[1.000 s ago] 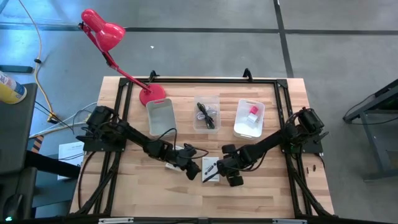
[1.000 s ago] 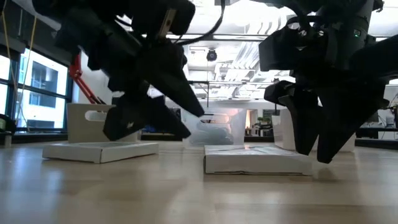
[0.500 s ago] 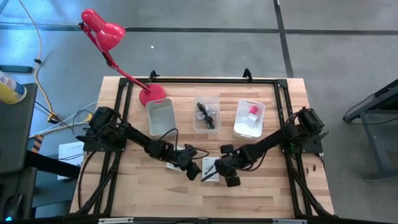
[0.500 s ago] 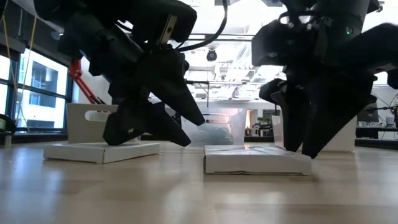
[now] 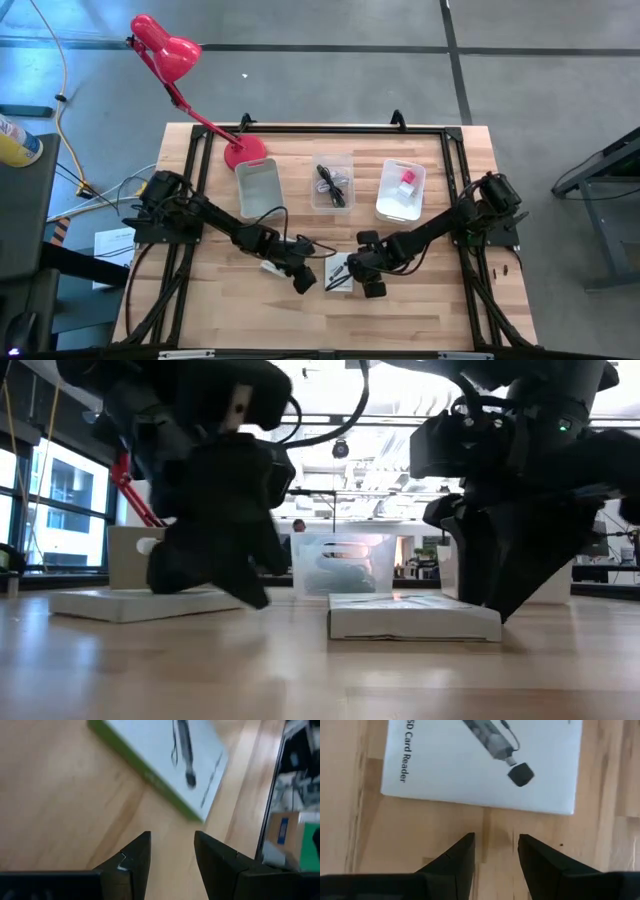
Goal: Pick and place items into bin
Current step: Put the right white card reader box into the gray bin
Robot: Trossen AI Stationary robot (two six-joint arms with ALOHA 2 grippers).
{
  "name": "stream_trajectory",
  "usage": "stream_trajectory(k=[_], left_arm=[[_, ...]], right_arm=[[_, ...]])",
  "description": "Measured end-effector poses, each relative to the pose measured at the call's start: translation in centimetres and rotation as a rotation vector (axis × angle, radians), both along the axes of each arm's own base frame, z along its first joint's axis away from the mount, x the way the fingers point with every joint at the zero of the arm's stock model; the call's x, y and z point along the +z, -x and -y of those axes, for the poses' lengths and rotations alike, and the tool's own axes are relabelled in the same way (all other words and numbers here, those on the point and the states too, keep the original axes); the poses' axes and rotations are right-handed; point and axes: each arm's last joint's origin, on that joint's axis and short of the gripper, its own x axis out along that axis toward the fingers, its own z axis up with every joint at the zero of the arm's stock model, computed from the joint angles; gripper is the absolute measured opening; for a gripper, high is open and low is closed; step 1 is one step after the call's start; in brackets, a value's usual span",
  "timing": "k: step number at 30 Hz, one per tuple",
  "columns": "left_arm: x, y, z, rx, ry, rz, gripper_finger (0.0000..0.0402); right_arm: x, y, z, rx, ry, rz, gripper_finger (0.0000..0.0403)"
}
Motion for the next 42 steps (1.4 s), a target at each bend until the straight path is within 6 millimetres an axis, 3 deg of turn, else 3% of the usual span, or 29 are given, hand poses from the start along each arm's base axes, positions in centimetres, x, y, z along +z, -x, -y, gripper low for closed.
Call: stream_trajectory(k=[9, 19, 27, 37, 42], left_arm=[[-0.2, 1.1, 1.0, -0.104, -0.018, -0.082, 0.0138], [2.7, 5.0, 1.0, -0.049, -0.162, -0.28, 0.0138], [4.8, 3.6, 1.5, 0.03, -0.176, -0.039, 0.0138], [3.6, 1.5, -0.1, 0.114, -0.164, 0.039, 0.0138], [2.9, 0.5, -0.6, 0.142, -0.143, 0.087, 0.0138]], right_arm=[[0.1, 0.0, 0.1, 0.002, 0.015, 0.006, 0.0142], [0.2, 0.0, 0.1, 0.012, 0.021, 0.006, 0.0142], [0.2, 0.1, 0.1, 0.014, 0.039, 0.005, 0.0142], [2.4, 0.1, -0.9, 0.065, 0.028, 0.143, 0.0142], [2.6, 0.0, -1.0, 0.055, 0.034, 0.168, 0.0142]])
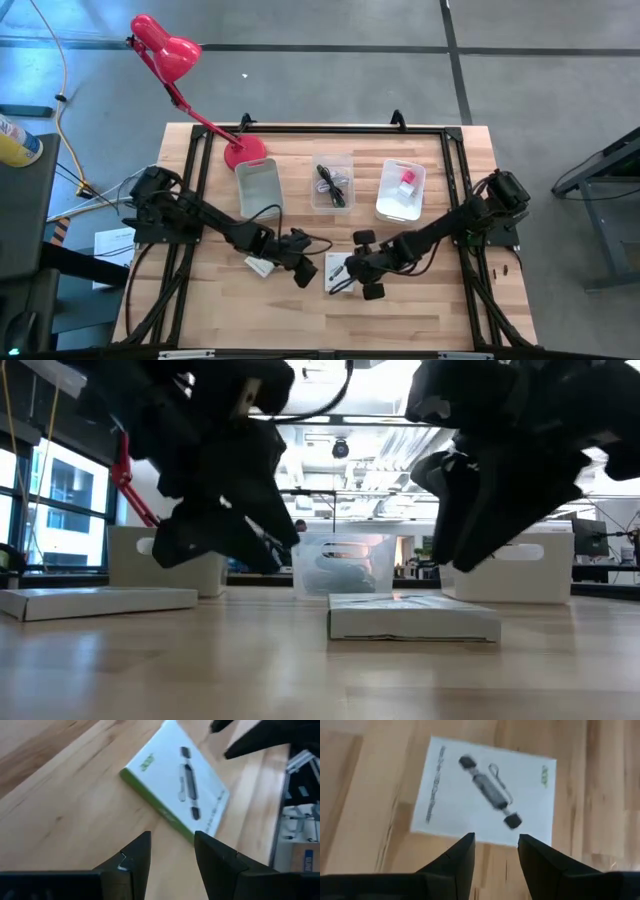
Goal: Pick and place items into bin
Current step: Put the right white card reader box into the gray bin
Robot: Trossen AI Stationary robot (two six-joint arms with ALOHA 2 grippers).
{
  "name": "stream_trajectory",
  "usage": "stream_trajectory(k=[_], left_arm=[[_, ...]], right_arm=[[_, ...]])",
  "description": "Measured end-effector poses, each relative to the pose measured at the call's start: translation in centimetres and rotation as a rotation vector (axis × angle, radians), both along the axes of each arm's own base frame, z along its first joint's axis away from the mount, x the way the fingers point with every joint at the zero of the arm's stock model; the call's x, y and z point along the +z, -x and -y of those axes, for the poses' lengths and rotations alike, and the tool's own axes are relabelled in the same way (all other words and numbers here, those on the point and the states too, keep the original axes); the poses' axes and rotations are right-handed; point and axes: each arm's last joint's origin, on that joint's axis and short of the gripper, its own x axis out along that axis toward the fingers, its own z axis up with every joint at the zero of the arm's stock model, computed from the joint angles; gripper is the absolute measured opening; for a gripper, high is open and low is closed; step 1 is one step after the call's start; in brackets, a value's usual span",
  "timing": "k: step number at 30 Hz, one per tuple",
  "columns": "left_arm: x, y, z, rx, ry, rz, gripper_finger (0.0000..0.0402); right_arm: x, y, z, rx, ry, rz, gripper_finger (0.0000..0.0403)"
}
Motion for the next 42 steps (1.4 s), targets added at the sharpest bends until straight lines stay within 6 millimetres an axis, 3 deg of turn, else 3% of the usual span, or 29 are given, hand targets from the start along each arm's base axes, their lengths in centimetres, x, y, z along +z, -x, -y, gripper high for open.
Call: stream_trajectory(k=[5, 10, 19, 33, 42], left_arm=[[-0.1, 0.0, -0.2, 0.027, 0.015, -0.01, 0.0138], [-0.3, -0.1, -0.2, 0.063, 0.031, -0.006, 0.0138], [-2.2, -2.1, 0.4, 0.054, 0.093, 0.012, 0.0138], [-2.3, -2.4, 0.7, -0.031, 0.123, -0.005, 0.0138], [-2.2, -2.5, 0.6, 0.012, 0.107, 0.016, 0.0138]], right_arm=[[-0.3, -0.2, -0.1, -0.019, -0.015, 0.041, 0.0142], [-1.8, 0.7, 0.2, -0.054, -0.039, 0.026, 0.0142], [-3.0, 1.4, 0.6, -0.102, -0.064, 0.049, 0.0142], [-1.8, 1.5, 0.1, -0.085, -0.085, 0.106, 0.0142], [-1.5, 1.2, 0.1, -0.099, -0.09, 0.151, 0.0142]])
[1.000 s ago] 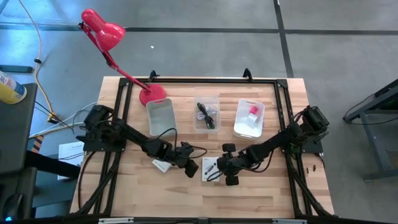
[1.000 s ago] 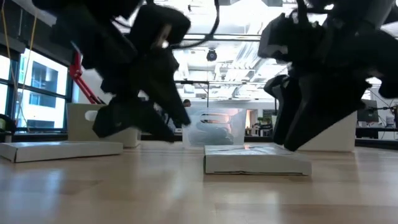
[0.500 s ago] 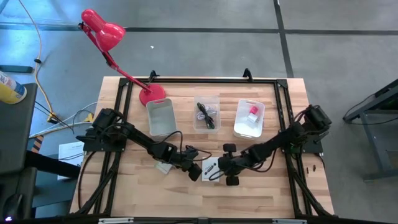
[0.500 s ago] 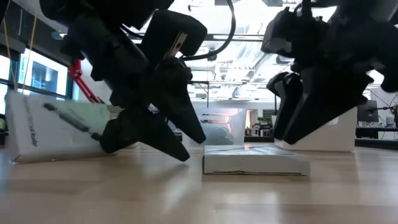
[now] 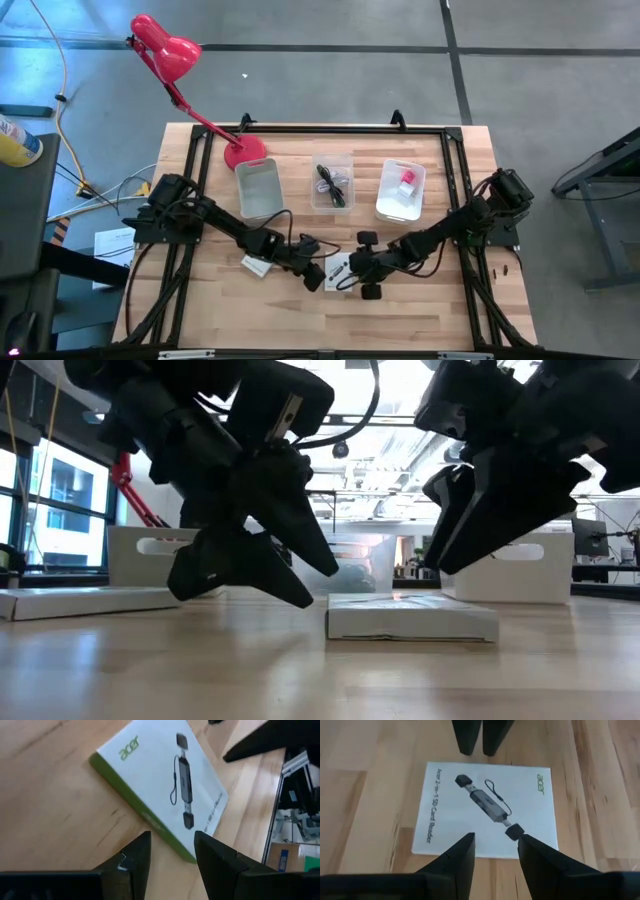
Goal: Pick and place items into bin
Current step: Put the right white card reader box into the gray bin
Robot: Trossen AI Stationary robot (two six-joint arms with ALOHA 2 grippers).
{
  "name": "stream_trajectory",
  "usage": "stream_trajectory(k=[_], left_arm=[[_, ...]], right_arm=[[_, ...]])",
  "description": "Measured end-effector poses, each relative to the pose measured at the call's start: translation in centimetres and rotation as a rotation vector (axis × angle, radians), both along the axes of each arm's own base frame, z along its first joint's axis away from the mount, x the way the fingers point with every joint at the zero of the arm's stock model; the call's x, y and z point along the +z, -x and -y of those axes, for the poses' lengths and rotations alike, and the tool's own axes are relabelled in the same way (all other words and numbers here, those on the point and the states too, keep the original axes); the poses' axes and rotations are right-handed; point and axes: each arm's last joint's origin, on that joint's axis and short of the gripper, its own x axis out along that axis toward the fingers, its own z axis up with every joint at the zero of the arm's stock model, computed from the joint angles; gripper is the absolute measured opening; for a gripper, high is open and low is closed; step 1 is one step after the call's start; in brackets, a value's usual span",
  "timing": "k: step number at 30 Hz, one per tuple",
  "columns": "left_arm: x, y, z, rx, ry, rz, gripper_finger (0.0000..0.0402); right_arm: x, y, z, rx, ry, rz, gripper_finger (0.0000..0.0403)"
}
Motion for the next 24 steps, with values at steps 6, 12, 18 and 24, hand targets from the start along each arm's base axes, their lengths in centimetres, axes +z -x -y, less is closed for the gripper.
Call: stream_trajectory(k=[6, 12, 18, 24], left_arm=[[0.0, 0.0, 0.0, 0.006, -0.004, 0.001, 0.0138], [0.0, 0.0, -0.1, 0.013, -0.016, 0.004, 0.0138], [0.0, 0.0, -0.1, 0.032, -0.026, 0.008, 0.0138], [0.0, 0.0, -0.1, 0.044, -0.014, 0.001, 0.0138]], right_arm=[[-0.8, -0.1, -0.1, -0.007, 0.004, -0.019, 0.0142], [-1.5, -0.2, -0.1, -0.021, -0.006, -0.04, 0.0142], [-1.6, -0.1, -0.1, -0.031, -0.018, -0.052, 0.0142], [-1.6, -0.1, -0.1, -0.027, -0.014, -0.056, 0.0142]])
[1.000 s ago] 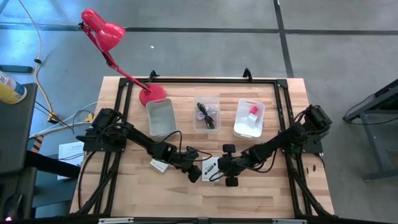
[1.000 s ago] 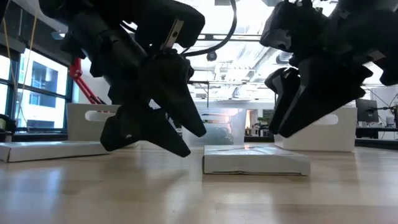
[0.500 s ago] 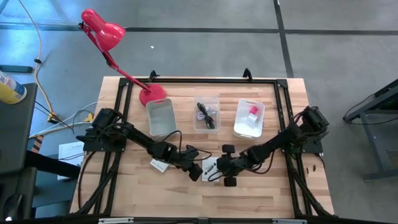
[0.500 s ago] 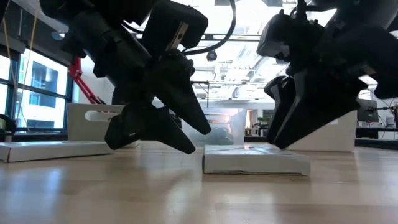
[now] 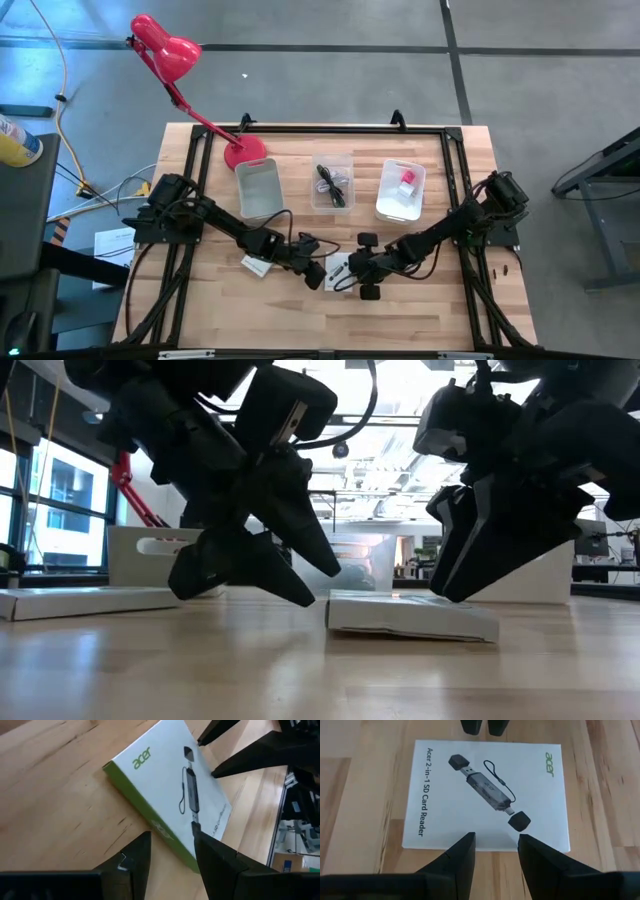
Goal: Pick and place items into bin
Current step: Put the right white card reader box into the gray bin
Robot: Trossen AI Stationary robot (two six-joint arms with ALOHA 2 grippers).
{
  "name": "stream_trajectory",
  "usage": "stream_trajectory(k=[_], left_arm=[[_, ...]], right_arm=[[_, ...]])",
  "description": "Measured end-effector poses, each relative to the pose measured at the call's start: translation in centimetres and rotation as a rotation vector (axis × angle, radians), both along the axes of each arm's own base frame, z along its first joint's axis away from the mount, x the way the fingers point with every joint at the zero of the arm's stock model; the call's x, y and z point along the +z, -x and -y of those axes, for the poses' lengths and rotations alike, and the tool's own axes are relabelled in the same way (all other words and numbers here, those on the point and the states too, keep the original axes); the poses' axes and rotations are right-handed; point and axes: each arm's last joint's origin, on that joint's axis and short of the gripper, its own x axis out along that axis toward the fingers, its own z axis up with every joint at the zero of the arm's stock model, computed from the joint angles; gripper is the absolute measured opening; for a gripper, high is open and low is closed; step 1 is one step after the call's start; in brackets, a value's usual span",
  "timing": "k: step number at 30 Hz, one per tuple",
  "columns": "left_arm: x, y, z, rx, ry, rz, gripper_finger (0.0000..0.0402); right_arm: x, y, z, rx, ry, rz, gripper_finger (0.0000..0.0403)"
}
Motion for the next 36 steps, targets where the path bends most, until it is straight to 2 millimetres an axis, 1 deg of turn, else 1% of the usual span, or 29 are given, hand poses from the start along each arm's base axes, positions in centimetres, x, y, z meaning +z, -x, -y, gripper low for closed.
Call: stream_trajectory(k=[4, 8, 11, 17, 21, 31, 33, 36], left_arm=[[-0.1, 0.1, 0.0, 0.005, -0.009, -0.018, 0.0138], [-0.3, 0.2, -0.1, 0.02, -0.026, -0.03, 0.0138], [-0.7, 0.0, -0.1, 0.025, -0.027, -0.019, 0.0138], [-1.6, -1.7, 0.4, -0.011, 0.008, -0.034, 0.0138], [-1.5, -2.2, 0.6, -0.039, -0.001, -0.04, 0.0138], [-1.6, -2.1, 0.6, -0.081, 0.02, -0.062, 0.0138], [-1.2, -2.0, 0.7, -0.11, 0.008, -0.054, 0.0138], [-1.1, -1.9, 0.7, -0.137, -0.001, -0.058, 0.0138]], right_arm=[[-0.1, 0.0, 0.0, 0.001, 0.0, -0.001, 0.0142], [-0.5, 0.4, 0.2, -0.003, -0.005, 0.003, 0.0142], [-0.8, 0.6, 0.2, -0.009, -0.015, 0.011, 0.0142], [-0.9, 0.7, 0.2, 0.003, -0.021, 0.014, 0.0142], [-0.9, 0.8, 0.1, 0.012, -0.018, 0.008, 0.0142], [-1.0, 1.2, -0.3, 0.004, 0.0, -0.003, 0.0142], [-1.1, 1.3, -0.5, 0.003, 0.005, -0.001, 0.0142], [-1.1, 1.4, -0.6, 0.004, 0.005, -0.004, 0.0142]])
